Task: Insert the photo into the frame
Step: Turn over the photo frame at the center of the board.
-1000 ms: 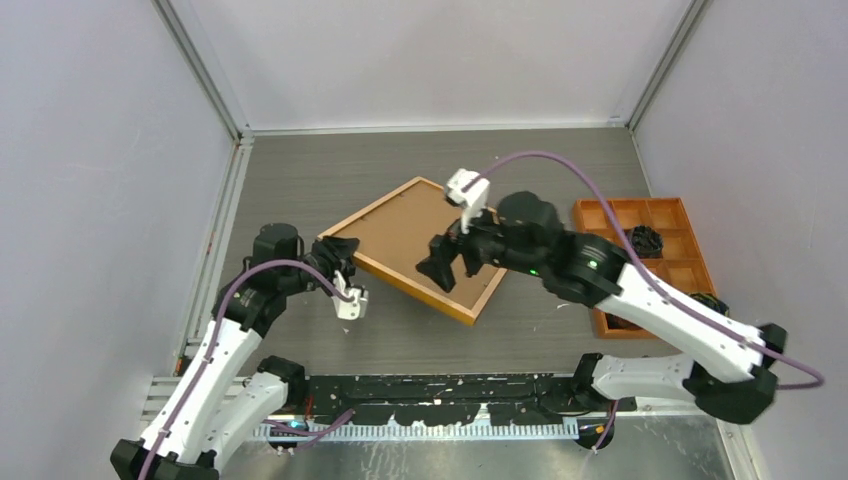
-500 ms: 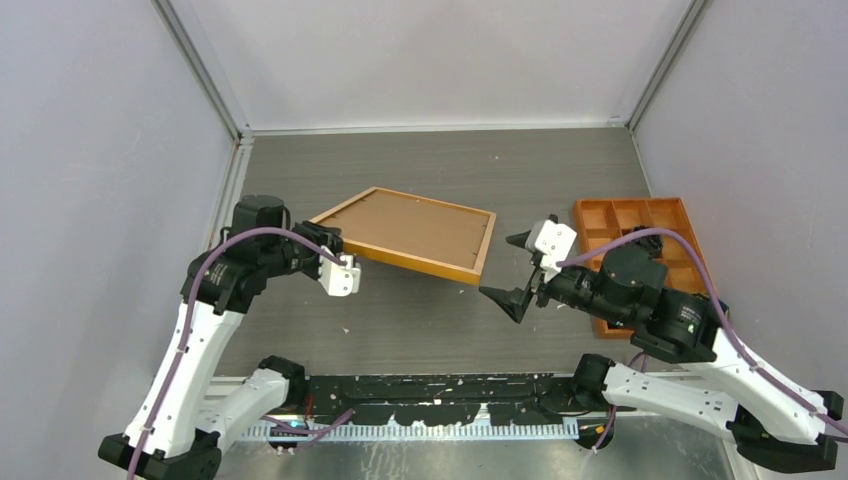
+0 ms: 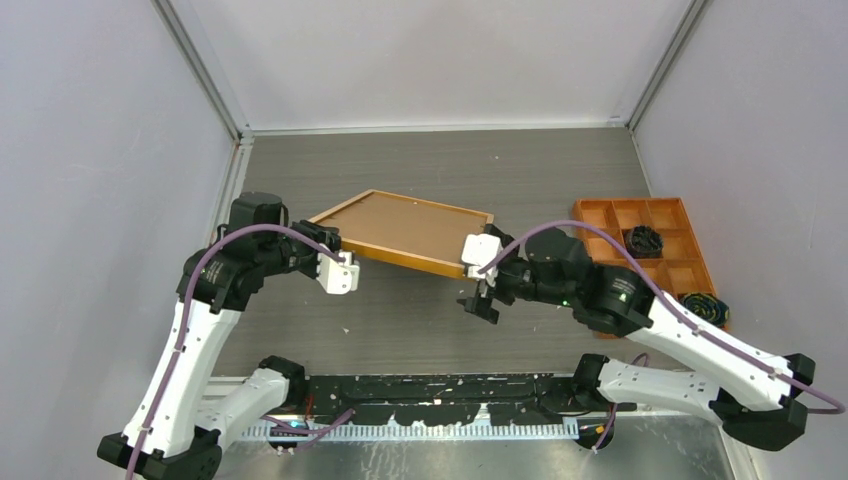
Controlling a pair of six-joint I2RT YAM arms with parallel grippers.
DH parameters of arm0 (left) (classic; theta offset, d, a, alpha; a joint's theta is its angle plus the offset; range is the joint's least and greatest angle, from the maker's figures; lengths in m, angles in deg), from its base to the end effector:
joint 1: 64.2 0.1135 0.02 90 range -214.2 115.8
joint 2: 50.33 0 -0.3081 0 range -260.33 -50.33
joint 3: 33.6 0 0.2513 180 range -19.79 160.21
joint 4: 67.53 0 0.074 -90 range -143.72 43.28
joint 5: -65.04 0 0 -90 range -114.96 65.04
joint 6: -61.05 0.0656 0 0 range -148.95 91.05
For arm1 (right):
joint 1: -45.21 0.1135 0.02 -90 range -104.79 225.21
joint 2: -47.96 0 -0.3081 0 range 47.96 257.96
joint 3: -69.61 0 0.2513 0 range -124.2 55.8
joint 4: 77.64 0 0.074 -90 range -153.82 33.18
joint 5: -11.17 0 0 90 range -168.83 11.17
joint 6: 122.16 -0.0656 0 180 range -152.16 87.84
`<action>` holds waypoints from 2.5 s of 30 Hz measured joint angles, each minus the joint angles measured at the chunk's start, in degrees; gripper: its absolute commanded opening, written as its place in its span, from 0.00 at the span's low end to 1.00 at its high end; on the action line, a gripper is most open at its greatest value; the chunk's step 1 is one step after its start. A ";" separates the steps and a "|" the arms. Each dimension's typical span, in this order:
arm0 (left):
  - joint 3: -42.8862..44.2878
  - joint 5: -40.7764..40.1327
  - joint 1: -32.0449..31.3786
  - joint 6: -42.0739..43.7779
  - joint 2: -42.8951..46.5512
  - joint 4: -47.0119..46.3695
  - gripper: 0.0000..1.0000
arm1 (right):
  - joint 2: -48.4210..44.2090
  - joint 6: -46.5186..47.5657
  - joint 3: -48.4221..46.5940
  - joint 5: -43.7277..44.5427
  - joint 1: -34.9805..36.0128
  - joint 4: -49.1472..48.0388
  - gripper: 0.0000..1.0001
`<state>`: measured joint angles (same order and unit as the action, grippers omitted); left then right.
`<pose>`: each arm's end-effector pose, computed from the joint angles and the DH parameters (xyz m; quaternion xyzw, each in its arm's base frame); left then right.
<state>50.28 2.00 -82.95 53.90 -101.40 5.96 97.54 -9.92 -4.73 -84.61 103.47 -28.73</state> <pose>0.1212 -0.0725 0.4030 0.7463 0.4832 0.0358 0.4563 0.0867 0.1527 0.3963 -0.5626 0.6221 0.2081 0.5032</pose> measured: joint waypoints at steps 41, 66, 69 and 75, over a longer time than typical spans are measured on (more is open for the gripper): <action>25.40 1.29 16.22 -62.86 -11.58 -18.08 1.00 | 24.81 -22.45 -32.24 16.85 -11.54 -4.94 0.01; 12.92 3.37 25.88 -64.41 -17.20 -11.45 1.00 | 4.57 -67.21 8.15 2.29 -37.88 -22.93 0.01; 11.87 1.57 25.97 -64.11 -17.77 -11.08 1.00 | 1.36 -71.80 15.06 2.67 -37.88 -25.81 0.01; 6.69 0.00 26.34 -63.98 -17.05 -11.39 1.00 | -0.11 -80.87 27.89 1.38 -37.88 -35.04 0.04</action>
<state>56.96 2.00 -56.61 -10.07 -118.45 -5.43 97.43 -90.79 23.16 -83.23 65.60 -63.77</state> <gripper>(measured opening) 0.996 0.313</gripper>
